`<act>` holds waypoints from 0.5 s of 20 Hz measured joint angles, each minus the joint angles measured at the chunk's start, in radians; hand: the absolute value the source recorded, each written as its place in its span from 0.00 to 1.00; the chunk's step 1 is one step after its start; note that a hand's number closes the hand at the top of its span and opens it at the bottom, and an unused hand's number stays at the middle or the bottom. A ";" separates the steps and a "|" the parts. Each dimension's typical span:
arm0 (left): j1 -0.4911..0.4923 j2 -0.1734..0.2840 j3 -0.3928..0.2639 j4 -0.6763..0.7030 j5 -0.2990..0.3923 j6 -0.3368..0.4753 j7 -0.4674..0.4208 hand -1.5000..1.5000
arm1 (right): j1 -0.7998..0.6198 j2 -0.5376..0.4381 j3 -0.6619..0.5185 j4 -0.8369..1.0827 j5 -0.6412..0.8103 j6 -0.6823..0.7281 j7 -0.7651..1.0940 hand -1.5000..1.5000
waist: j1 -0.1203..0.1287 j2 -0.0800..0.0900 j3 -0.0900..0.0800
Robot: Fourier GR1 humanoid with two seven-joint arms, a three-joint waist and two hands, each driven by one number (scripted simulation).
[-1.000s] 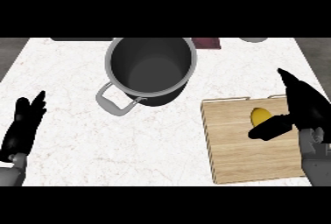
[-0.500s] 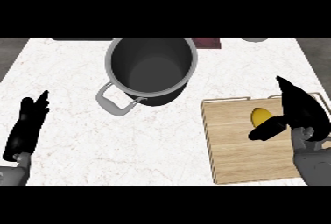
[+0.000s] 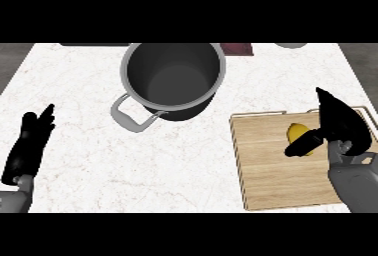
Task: Pick the lemon from the tray and place it in the pot
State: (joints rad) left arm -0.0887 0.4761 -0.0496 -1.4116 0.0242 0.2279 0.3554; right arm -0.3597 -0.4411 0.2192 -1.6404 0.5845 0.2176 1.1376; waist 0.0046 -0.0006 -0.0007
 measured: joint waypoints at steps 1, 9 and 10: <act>-0.007 -0.004 -0.002 -0.003 -0.004 0.001 0.007 0.50 | -0.007 0.008 -0.002 0.030 0.007 0.001 -0.006 0.00 | 0.001 0.001 0.000; 0.006 -0.024 0.011 -0.015 -0.024 -0.004 0.011 0.50 | 0.015 0.059 -0.034 0.105 0.035 0.011 -0.040 0.00 | -0.002 0.000 0.000; 0.000 -0.031 0.011 -0.003 -0.029 -0.005 0.006 0.50 | 0.004 0.064 -0.043 0.116 0.034 0.015 -0.040 0.00 | -0.002 0.001 0.001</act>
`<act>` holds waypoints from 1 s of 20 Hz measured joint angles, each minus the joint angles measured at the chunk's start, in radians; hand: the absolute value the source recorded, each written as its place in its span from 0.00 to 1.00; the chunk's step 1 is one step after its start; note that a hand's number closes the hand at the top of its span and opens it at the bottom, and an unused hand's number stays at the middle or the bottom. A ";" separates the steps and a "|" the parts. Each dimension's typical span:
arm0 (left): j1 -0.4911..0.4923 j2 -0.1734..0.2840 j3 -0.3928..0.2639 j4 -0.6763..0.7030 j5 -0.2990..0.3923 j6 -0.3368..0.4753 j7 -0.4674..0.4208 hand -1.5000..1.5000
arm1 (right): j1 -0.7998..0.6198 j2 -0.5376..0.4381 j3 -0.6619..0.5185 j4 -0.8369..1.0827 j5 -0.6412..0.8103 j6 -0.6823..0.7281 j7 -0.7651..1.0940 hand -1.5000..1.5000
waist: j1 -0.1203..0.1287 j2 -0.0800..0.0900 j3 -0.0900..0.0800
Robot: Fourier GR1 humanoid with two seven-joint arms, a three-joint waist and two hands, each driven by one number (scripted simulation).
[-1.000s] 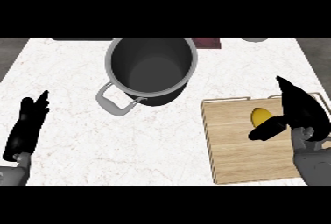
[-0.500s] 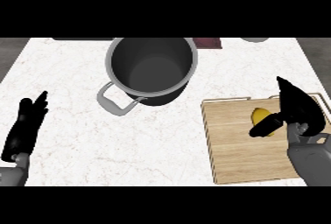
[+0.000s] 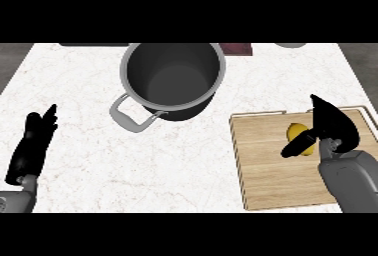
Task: Pick the lemon from the tray and place it in the pot
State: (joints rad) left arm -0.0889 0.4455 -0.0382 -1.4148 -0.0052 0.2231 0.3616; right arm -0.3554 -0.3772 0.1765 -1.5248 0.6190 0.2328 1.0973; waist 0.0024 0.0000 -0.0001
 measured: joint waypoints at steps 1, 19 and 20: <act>-0.005 0.001 0.002 -0.009 -0.001 -0.004 0.017 0.50 | -0.005 0.004 -0.010 0.007 0.001 0.003 -0.003 0.00 | 0.000 0.000 0.000; 0.006 -0.043 0.080 -0.019 -0.060 -0.073 0.008 0.50 | 0.009 0.087 -0.103 0.160 0.118 -0.028 -0.129 1.00 | 0.001 0.000 0.000; 0.010 -0.048 0.080 -0.025 -0.068 -0.073 0.009 0.50 | 0.005 0.082 -0.099 0.162 0.133 -0.027 -0.134 1.00 | 0.001 0.000 0.000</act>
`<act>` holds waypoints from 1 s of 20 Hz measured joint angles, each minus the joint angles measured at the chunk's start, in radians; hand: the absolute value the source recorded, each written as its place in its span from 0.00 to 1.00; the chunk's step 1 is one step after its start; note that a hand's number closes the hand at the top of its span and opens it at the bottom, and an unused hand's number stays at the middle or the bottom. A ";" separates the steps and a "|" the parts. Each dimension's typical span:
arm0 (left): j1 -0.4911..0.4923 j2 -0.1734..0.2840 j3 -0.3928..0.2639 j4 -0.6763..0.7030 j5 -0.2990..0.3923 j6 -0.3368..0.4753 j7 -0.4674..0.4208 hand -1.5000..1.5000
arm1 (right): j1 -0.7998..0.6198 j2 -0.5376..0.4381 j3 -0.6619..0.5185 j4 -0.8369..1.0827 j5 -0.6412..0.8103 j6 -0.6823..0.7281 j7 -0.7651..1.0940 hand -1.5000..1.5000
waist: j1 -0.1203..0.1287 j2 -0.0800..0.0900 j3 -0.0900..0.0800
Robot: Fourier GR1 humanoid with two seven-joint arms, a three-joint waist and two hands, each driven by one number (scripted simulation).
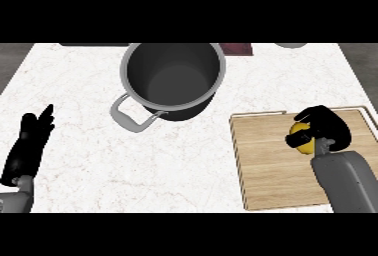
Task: Pick the lemon from the tray and place it in the pot
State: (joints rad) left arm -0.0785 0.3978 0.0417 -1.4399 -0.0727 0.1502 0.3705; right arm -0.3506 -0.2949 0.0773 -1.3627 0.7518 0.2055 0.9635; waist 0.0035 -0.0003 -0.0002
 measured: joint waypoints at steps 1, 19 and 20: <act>0.006 -0.001 0.005 -0.009 -0.002 -0.004 0.001 0.50 | 0.002 0.001 0.009 -0.016 0.016 0.003 0.005 1.00 | 0.000 0.000 0.000; -0.006 -0.044 0.047 -0.038 -0.046 -0.036 0.048 0.50 | 0.221 0.003 0.202 -0.301 0.242 -0.012 -0.086 1.00 | -0.008 -0.002 0.000; 0.002 -0.055 0.042 -0.038 -0.053 -0.028 0.037 0.50 | 0.235 -0.004 0.215 -0.343 0.261 -0.006 -0.077 1.00 | -0.009 -0.002 0.000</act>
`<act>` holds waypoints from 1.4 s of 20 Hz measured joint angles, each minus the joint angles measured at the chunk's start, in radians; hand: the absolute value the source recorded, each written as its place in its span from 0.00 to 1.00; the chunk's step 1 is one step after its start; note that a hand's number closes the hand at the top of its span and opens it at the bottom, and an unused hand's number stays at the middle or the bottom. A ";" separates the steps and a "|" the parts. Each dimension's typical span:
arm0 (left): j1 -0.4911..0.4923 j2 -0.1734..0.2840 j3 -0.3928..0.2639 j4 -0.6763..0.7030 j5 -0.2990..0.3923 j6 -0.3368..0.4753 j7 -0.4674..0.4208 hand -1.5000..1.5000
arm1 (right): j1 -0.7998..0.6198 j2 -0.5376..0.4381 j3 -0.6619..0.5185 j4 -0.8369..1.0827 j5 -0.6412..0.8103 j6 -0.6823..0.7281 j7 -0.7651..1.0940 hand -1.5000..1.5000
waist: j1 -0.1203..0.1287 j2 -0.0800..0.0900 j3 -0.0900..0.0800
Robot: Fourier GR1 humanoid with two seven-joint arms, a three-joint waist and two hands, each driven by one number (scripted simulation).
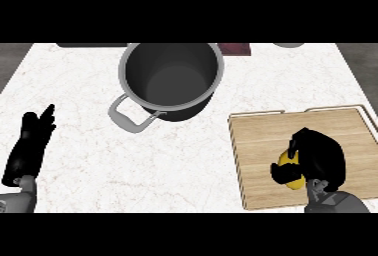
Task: Pick the lemon from the tray and place it in the pot
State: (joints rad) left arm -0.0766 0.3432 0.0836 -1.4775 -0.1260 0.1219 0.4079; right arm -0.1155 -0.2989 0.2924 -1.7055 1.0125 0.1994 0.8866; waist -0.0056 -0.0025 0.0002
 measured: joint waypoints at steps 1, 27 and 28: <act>0.006 0.000 0.001 -0.004 -0.001 -0.004 -0.002 0.50 | 0.009 -0.001 0.015 -0.034 0.026 0.001 0.015 1.00 | 0.000 0.000 0.000; -0.015 -0.025 0.006 0.032 -0.030 -0.024 -0.032 0.50 | -0.700 0.258 0.035 -0.278 0.205 0.150 0.082 1.00 | 0.020 0.001 -0.002; -0.021 -0.019 0.015 0.041 -0.025 -0.031 -0.035 0.50 | -0.734 0.266 0.034 -0.238 0.191 0.145 0.092 1.00 | 0.021 0.002 -0.002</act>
State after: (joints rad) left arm -0.0979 0.3244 0.0988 -1.4368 -0.1507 0.0912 0.3727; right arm -0.8493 -0.0331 0.3264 -1.9432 1.2033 0.3443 0.9781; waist 0.0152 -0.0004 -0.0016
